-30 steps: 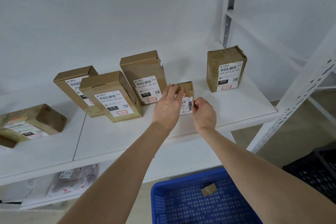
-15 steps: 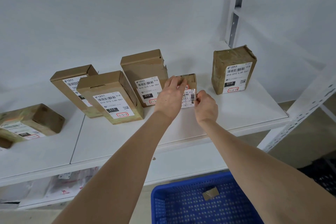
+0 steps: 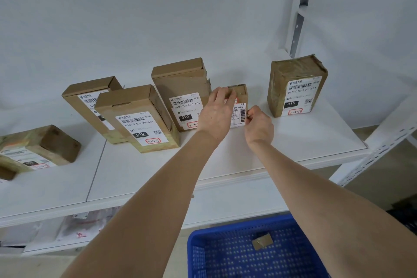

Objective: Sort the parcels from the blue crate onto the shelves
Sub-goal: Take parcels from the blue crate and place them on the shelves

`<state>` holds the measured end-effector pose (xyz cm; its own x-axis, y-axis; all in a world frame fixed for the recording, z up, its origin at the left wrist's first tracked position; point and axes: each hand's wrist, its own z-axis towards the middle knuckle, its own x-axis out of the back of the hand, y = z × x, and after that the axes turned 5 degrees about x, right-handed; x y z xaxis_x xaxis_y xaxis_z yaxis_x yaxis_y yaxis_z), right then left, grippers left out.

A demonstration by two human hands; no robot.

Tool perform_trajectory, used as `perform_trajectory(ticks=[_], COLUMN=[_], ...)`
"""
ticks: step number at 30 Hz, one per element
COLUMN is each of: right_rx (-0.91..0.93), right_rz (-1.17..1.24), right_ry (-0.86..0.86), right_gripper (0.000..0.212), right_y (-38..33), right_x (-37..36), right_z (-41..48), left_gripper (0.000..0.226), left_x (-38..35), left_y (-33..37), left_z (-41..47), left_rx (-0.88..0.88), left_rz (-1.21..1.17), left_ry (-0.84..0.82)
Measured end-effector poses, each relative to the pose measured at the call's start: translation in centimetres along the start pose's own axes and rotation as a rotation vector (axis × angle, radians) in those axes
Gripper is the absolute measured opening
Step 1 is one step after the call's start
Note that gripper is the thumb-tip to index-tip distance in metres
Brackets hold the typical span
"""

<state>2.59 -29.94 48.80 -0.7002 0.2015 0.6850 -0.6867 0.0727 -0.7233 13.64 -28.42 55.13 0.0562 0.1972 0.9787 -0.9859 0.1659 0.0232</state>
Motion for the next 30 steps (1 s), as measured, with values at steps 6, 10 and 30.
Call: perform_trajectory(ticks=[6, 10, 30], right_rx=[0.02, 0.032, 0.329], right_rz=[-0.034, -0.112, -0.372], right_ry=[-0.05, -0.088, -0.108], right_gripper=[0.021, 0.026, 0.062], right_y=[0.0, 0.1, 0.3], right_x=[0.4, 1.2, 6.6], right_z=[-0.9, -1.7, -8.3], left_gripper=[0.07, 0.072, 0.068], left_x=[0.9, 1.7, 4.7], left_y=[0.5, 1.0, 2.8], left_z=[-0.5, -0.9, -6.7], left_rx=[0.017, 0.026, 0.109], left_rz=[0.069, 0.104, 0.098], left_ry=[-0.014, -0.024, -0.069])
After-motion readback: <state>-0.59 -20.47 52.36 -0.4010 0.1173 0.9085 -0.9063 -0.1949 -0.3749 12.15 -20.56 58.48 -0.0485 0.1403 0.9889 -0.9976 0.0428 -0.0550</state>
